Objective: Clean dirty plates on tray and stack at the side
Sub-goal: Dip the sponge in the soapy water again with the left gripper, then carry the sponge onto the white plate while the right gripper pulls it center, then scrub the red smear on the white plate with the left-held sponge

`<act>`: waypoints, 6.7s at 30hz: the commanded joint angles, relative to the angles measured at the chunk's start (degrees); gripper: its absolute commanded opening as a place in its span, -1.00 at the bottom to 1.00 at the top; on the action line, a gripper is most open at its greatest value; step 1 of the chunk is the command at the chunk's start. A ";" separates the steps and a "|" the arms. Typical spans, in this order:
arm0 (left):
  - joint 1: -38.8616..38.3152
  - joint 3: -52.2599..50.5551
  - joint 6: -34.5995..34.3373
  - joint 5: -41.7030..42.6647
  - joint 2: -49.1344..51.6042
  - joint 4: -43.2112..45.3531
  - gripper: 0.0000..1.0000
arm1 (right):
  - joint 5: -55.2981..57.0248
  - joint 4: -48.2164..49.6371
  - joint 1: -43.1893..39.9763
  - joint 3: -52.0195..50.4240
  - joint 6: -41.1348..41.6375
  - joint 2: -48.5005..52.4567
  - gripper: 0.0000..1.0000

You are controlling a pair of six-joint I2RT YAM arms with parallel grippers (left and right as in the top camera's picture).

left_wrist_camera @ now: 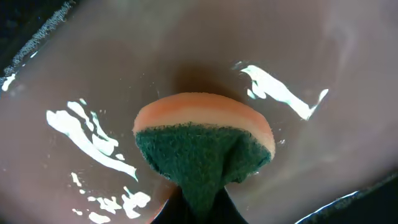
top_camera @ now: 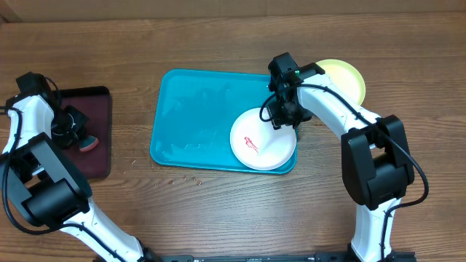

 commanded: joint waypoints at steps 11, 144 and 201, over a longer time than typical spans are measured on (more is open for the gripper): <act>0.22 1.16 0.11 3.63 0.35 -1.49 -0.92 | -2.21 -2.49 0.22 -0.72 2.91 -1.38 -0.12; -46.73 12.11 5.01 14.73 10.47 -7.91 -0.91 | -10.71 17.66 3.23 -10.08 27.96 0.13 -0.89; -58.01 15.52 2.58 16.22 14.32 -8.68 -0.91 | -10.71 17.38 3.23 -10.08 27.93 0.13 -0.92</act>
